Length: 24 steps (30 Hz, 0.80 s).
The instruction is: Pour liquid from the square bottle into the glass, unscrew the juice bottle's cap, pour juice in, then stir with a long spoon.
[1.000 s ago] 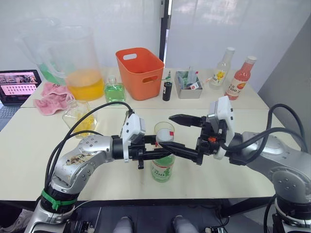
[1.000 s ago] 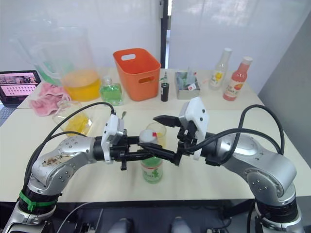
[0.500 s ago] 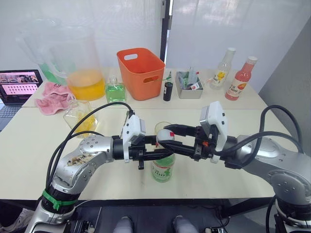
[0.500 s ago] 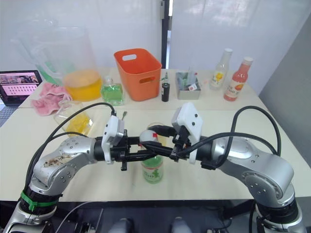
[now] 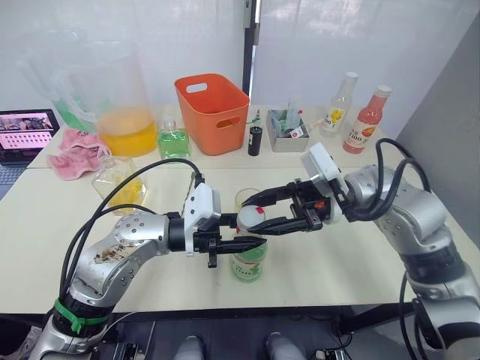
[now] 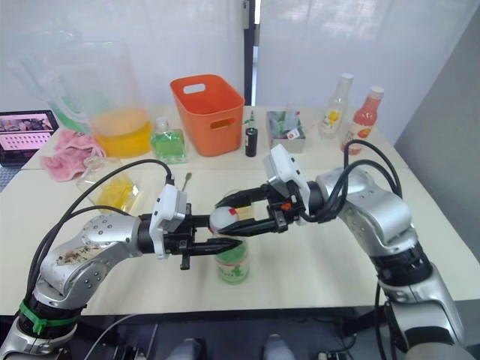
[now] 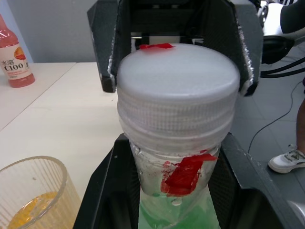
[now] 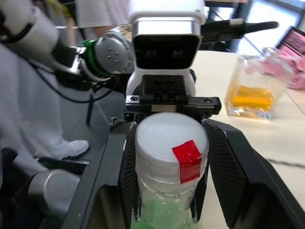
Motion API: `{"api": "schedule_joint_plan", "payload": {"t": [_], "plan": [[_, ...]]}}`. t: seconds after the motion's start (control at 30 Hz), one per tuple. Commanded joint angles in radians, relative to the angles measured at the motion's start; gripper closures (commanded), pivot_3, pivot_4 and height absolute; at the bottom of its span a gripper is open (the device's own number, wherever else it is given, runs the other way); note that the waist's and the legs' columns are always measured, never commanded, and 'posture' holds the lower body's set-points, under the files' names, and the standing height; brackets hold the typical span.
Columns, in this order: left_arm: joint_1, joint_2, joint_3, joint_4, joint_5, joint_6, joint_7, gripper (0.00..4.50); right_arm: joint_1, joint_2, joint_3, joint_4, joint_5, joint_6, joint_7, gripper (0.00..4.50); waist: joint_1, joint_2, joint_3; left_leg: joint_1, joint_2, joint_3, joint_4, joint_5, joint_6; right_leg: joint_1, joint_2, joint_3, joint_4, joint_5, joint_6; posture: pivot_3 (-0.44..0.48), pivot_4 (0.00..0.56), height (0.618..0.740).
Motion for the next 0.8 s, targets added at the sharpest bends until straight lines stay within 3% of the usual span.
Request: {"api": "schedule_joint_plan", "payload": {"t": [0.03, 0.27, 0.43, 0.5, 0.67, 0.8], "plan": [[0.012, 0.024, 0.001, -0.016, -0.013, 0.034, -0.008, 3.09, -0.101, 0.047, 0.063, 0.114, -0.074, -0.121, 0.216, 2.85, -0.005, 0.0, 0.0, 0.0, 0.0, 0.0, 0.0, 0.0, 0.0, 0.0, 0.0, 0.0, 0.0, 0.0, 0.0, 0.0, 0.15, 0.74], [0.009, 0.035, 0.001, -0.027, -0.022, 0.047, -0.011, 3.09, -0.262, 0.071, 0.183, 0.292, -0.06, -0.218, 0.281, 2.85, -0.009, 0.0, 0.0, 0.0, 0.001, 0.0, -0.001, 0.0, 0.0, -0.001, 0.001, -0.001, 0.002, 0.0, 0.0, 0.0, 0.15, 0.74], [0.008, 0.028, 0.001, -0.034, -0.027, 0.058, -0.004, 3.09, -0.295, 0.052, 0.219, 0.333, -0.029, -0.227, 0.281, 2.85, -0.009, 0.0, 0.0, 0.001, 0.001, 0.0, -0.001, 0.0, 0.0, -0.002, 0.001, -0.001, 0.003, 0.0, -0.001, 0.0, 0.15, 0.74], [0.008, 0.025, 0.0, -0.037, -0.031, 0.062, 0.0, 3.09, -0.296, 0.039, 0.218, 0.336, -0.012, -0.204, 0.281, 1.83, -0.008, 0.0, 0.0, 0.001, 0.001, 0.0, -0.001, 0.0, 0.0, -0.001, 0.001, 0.0, 0.003, -0.001, -0.002, 0.0, 0.15, 0.74], [0.006, 0.014, -0.006, -0.045, -0.043, 0.078, 0.01, 3.09, -0.264, -0.004, 0.119, 0.293, 0.04, -0.122, 0.267, 0.19, -0.004, 0.0, 0.0, 0.0, 0.001, 0.0, -0.001, 0.0, 0.0, -0.001, 0.001, 0.0, 0.003, -0.001, -0.001, 0.0, 0.15, 0.74], [0.012, 0.002, -0.001, -0.053, -0.049, 0.089, 0.027, 3.09, -0.166, -0.032, -0.011, 0.156, 0.072, -0.024, 0.135, 0.04, 0.005, 0.0, 0.0, -0.001, 0.0, -0.001, -0.001, 0.0, 0.0, -0.001, 0.001, 0.0, 0.002, -0.002, 0.0, 0.0, 0.15, 0.74]]}}
